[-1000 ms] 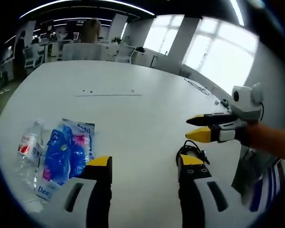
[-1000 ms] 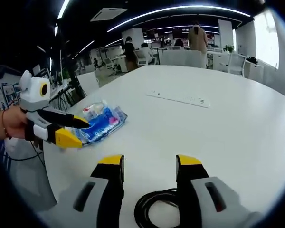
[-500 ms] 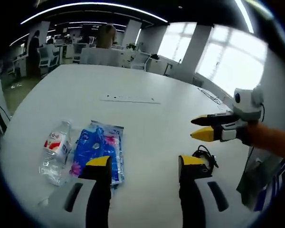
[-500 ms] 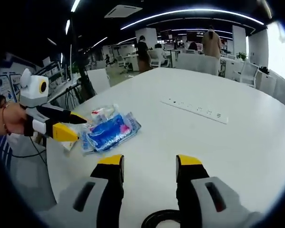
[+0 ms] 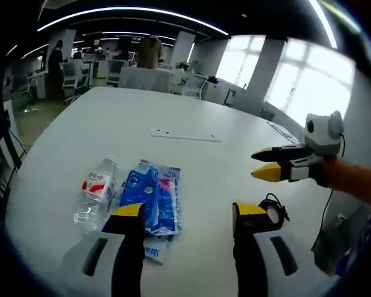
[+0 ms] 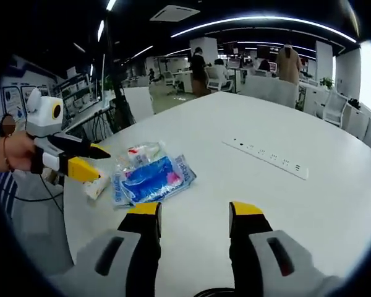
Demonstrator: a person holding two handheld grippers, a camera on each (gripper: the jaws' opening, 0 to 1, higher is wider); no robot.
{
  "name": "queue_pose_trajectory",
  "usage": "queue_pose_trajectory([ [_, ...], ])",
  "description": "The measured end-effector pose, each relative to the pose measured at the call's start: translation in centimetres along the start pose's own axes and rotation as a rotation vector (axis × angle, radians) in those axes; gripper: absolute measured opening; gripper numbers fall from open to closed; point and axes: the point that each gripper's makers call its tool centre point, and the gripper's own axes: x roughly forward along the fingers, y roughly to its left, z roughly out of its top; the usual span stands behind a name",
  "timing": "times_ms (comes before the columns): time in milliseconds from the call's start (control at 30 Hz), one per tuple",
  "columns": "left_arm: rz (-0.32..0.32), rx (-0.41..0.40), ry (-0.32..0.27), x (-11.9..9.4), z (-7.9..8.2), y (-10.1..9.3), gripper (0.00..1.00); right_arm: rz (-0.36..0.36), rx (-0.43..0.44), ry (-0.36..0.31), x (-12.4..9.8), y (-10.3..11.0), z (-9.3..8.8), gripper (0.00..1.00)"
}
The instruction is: Arrange the tabletop items into an orderly group along one side of the table until the central work area is clear of visible clutter.
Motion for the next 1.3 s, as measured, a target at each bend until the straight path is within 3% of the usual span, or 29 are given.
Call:
queue_pose_trajectory([
  [767,0.083,-0.076,-0.025,-2.0,-1.3,2.9,0.56,0.118,-0.149,0.027,4.2,2.6,2.7,0.4],
  [1300,0.111,-0.108,-0.032,-2.3,-2.2,3.6,0.55,0.191,-0.225,0.069,7.5,3.9,2.8,0.38],
])
